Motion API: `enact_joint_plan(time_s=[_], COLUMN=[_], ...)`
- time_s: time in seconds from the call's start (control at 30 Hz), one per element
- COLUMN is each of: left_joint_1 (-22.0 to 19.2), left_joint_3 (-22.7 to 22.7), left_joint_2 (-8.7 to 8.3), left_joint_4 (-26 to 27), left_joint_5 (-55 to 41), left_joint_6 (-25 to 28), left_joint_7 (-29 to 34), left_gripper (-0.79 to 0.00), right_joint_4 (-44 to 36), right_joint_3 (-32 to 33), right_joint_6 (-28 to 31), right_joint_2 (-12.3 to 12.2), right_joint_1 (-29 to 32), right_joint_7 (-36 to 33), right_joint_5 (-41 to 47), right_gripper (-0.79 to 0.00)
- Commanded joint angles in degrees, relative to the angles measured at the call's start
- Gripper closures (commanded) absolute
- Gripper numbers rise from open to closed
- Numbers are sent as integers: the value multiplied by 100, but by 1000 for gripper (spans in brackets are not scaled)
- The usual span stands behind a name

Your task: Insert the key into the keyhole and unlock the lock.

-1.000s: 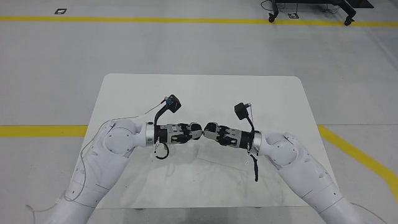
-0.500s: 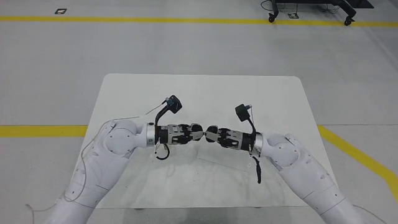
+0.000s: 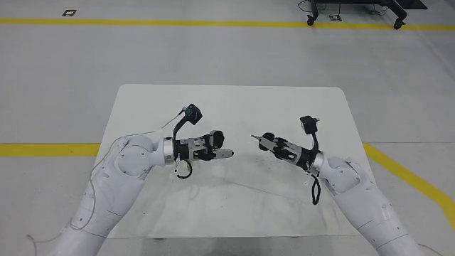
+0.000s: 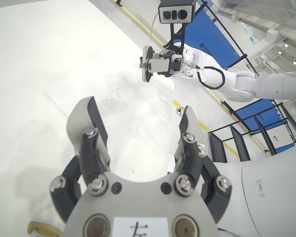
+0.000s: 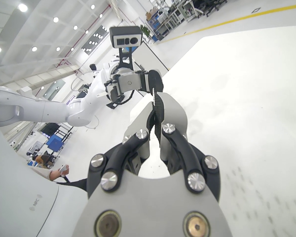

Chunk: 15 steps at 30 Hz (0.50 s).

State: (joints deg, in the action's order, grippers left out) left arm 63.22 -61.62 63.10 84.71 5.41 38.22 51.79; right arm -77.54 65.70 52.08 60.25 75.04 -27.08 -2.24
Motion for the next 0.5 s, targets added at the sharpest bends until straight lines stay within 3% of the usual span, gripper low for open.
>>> enact_joint_plan(time_s=[0.0,0.13,0.23,0.37,0.47], left_joint_1=[0,17,113,956,1921], left_joint_3=[0,43,-151,-1080,-1847], left_joint_2=[0,8,-42,-269,-435], left_joint_4=[0,177,887,2618,4112], left_joint_5=[0,204,786,2099,3458], left_joint_6=[0,-242,-788,-1827,-2929], left_joint_7=[0,-128,-307,-82,743], left_gripper=[-785,-785,-785,-785,-785], right_joint_4=[-4,-4,-4,-4,-4], right_joint_3=[-7,-7,-7,-7,-7], right_joint_6=[-11,-11,-11,-11,-11], right_joint_2=[2,2,2,2,2], right_joint_1=[-5,-5,-5,-5,-5], right_joint_7=[-10,-10,-10,-10,-10], right_joint_5=[-2,-2,-2,-2,-2], right_gripper=[0,0,0,0,0])
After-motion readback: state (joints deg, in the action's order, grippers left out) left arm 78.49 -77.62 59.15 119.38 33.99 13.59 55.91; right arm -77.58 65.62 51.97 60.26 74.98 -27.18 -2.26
